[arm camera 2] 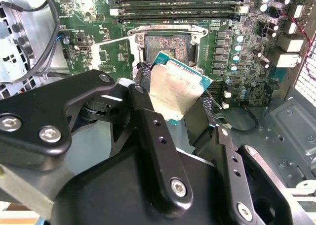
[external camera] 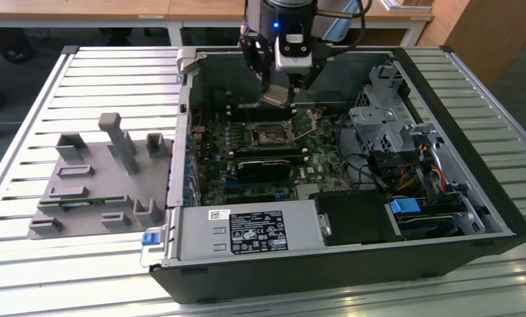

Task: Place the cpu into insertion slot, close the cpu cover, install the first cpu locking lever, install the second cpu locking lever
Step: 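Place the cpu into insertion slot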

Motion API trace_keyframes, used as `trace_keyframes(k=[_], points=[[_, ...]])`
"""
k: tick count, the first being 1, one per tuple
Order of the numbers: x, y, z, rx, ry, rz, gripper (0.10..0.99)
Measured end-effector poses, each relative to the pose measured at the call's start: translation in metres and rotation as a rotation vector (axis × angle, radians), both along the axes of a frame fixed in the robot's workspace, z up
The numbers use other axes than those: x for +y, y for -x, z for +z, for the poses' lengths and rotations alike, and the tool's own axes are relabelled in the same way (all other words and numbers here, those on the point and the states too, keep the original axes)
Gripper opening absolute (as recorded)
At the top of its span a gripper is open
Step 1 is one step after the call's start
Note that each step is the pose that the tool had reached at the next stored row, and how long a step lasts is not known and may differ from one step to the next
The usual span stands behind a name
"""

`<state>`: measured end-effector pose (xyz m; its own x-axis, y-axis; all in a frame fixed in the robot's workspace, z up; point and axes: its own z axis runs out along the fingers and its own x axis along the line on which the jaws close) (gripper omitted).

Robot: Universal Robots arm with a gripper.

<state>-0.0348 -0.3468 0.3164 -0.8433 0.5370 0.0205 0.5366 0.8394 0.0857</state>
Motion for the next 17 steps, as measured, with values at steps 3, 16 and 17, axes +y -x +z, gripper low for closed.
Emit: trace_keyframes(k=[3,16,17], points=[[0.0,0.0,-0.0007,0.0001,0.0,0.0,0.525],[0.0,0.0,-0.0042,0.0,0.0,0.0,0.525],[0.0,0.0,-0.0044,0.0,0.0,0.0,0.525]])
